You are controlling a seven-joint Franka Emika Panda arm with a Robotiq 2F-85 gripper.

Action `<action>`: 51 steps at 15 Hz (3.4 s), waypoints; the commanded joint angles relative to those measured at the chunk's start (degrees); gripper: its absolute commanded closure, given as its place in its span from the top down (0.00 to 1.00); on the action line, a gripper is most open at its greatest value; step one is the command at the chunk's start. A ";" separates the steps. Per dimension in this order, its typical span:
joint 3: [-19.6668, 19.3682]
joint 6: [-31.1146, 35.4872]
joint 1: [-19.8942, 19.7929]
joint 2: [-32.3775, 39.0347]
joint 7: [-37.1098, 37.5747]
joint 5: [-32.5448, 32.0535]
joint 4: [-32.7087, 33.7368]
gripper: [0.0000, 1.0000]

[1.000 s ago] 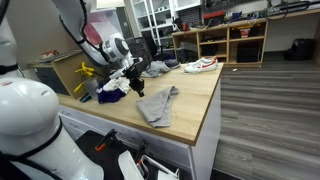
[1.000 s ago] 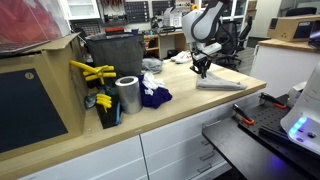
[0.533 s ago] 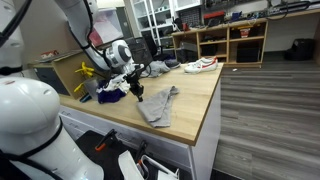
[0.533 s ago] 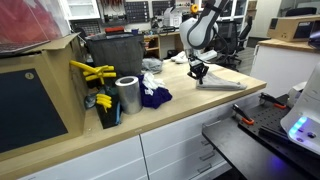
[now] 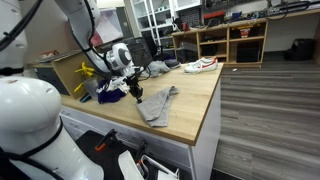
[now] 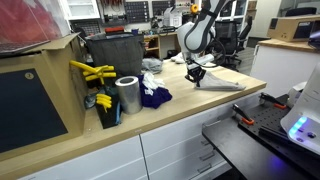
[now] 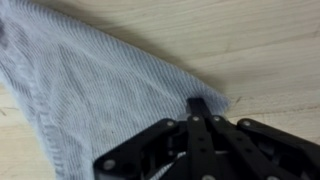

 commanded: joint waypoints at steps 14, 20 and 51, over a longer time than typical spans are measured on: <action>-1.31 1.00 7.33 11.82 0.20 3.90 19.77 0.00; -4.55 1.15 7.34 13.70 0.73 2.74 22.06 0.00; -6.61 -4.68 4.67 6.30 -3.99 3.93 21.03 0.31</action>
